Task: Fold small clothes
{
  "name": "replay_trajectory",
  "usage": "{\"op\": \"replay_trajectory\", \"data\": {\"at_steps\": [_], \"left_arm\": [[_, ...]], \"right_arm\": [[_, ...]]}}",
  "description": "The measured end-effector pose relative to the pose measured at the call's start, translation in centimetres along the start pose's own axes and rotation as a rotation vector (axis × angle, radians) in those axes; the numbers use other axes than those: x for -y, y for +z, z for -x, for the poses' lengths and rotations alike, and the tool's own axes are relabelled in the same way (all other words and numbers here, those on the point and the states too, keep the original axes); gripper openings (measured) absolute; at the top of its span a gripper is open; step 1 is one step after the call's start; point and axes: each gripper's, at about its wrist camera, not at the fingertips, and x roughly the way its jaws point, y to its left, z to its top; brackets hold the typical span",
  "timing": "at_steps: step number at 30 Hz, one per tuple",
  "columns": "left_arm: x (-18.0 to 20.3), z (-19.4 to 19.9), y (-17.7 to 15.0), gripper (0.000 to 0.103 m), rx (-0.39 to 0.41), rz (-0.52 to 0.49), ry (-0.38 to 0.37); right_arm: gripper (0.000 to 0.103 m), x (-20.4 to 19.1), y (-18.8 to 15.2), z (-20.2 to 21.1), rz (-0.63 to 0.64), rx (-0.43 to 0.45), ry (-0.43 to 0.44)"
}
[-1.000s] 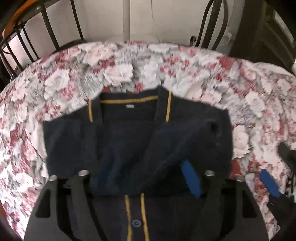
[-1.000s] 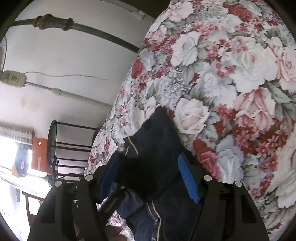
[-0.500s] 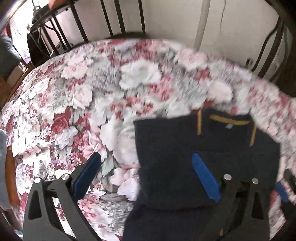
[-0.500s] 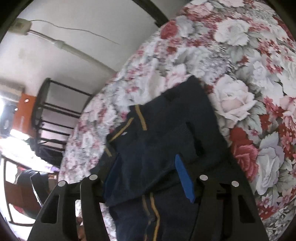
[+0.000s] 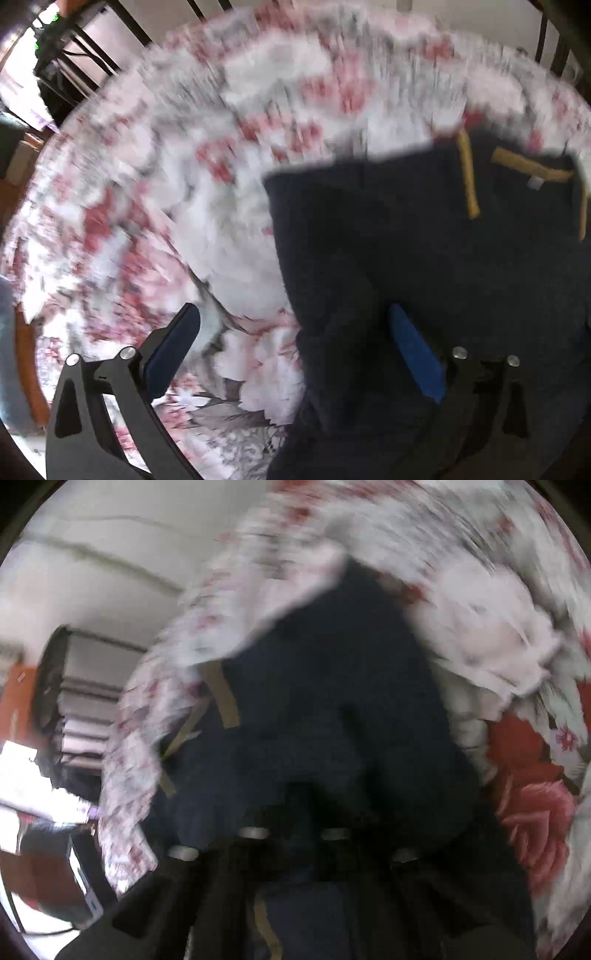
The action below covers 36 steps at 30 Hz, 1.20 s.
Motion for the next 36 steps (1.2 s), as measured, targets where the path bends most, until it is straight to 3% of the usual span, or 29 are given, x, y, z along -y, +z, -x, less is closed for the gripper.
{"op": "replay_trajectory", "data": {"at_steps": [3, 5, 7, 8, 9, 10, 11, 15, 18, 20, 23, 25, 26, 28, 32, 36], "left_arm": [[-0.9, 1.0, 0.6, 0.099, -0.002, 0.049, -0.031], [-2.1, 3.3, 1.1, 0.098, 0.096, 0.124, -0.100], [-2.2, 4.3, 1.4, 0.098, 0.135, 0.139, -0.148], [-1.8, 3.9, 1.5, 0.098, 0.123, 0.127, -0.163], [-1.2, 3.1, 1.5, 0.098, 0.087, 0.107, -0.156], [-0.6, 2.1, 1.4, 0.098, 0.049, 0.087, -0.142], [0.6, 0.0, 1.1, 0.099, -0.031, 0.038, -0.108], [0.7, 0.7, 1.4, 0.098, -0.023, 0.044, -0.089], [0.1, 5.5, 1.8, 0.098, 0.114, 0.058, -0.167], [0.8, 6.6, 1.4, 0.098, 0.122, 0.011, -0.195], [3.2, 5.0, 0.2, 0.098, 0.021, -0.107, -0.162], [5.0, 2.1, -1.2, 0.099, -0.080, -0.196, -0.085], [5.4, 1.2, -1.7, 0.099, -0.088, -0.210, -0.082], [4.9, 1.3, -1.7, 0.099, -0.080, -0.184, -0.098], [2.4, 4.7, -2.3, 0.098, -0.040, -0.108, -0.155], [1.5, 6.9, -4.9, 0.098, -0.035, -0.170, -0.177]], "right_arm": [[0.007, -2.6, 0.0, 1.7, 0.092, 0.058, -0.006], [0.007, -4.8, -0.1, 2.6, 0.187, 0.085, 0.020], [0.012, -5.7, -0.3, 2.4, 0.219, 0.068, 0.048], [0.018, -5.9, -0.4, 1.6, 0.235, 0.046, 0.037], [0.032, -5.9, -0.5, 0.9, 0.248, 0.024, 0.018], [0.036, -5.6, -0.8, -0.6, 0.265, -0.024, -0.028], [0.036, -5.2, -1.1, -1.7, 0.276, -0.053, -0.044], [0.037, -6.2, -1.0, -0.8, 0.282, -0.040, -0.060], [0.037, -7.7, -1.5, 1.3, 0.307, -0.009, -0.006], [0.037, -8.5, -2.1, 2.6, 0.347, -0.002, 0.000], [0.039, -7.6, -2.7, 1.8, 0.355, -0.055, -0.070], [0.038, -5.5, -2.8, -0.6, 0.302, -0.130, -0.130], [0.036, -4.9, -2.9, -1.0, 0.283, -0.140, -0.123], [0.032, -4.4, -2.6, -0.6, 0.229, -0.132, -0.106], [0.038, -5.3, -3.3, 4.0, 0.213, -0.082, 0.002], [0.040, -4.1, -5.9, 6.6, 0.212, -0.109, -0.001]]}}
